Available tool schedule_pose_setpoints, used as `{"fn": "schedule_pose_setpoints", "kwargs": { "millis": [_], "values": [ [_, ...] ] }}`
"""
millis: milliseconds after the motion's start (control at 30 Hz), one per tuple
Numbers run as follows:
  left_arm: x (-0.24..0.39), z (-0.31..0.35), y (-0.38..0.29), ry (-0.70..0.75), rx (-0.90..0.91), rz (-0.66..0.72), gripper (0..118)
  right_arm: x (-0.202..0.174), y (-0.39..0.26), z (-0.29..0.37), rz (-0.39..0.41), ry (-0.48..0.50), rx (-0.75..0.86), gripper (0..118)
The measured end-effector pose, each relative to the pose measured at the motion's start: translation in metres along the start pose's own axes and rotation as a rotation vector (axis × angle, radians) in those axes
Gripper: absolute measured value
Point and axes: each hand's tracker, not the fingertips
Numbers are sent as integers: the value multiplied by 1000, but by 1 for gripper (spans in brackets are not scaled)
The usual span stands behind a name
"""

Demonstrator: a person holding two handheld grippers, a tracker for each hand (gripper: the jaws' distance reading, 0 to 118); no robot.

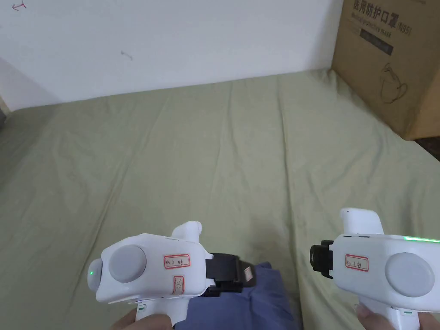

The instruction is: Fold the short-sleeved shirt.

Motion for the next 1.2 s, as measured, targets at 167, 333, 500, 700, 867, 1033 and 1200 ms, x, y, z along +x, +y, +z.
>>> {"fn": "schedule_pose_setpoints", "kwargs": {
  "millis": [167, 333, 500, 700, 867, 1033, 1200],
  "values": [
    [3, -53, -2, 1, -134, 11, 1, 12, -2, 3, -20, -8, 1, 0],
    [-16, -120, -12, -19, -306, 128, 1, 27, -4, 8, -38, -35, -7, 0],
    [-14, -141, -17, -21, -309, 136, 0, 36, -7, 13, -62, -52, -7, 0],
    [17, -127, -20, -14, -287, 52, 1, 35, -5, 19, -72, -55, 3, 0],
    [24, -50, -20, -105, -80, -10, 1, 37, 4, 39, -50, -63, 35, 0],
    [-14, 37, -35, -21, 127, 19, 1, 39, 7, 44, -47, 108, 58, 0],
    [-67, 90, -64, 37, 237, 167, 1, -3, -12, 2, -16, 284, -163, 0]
  ]
}}
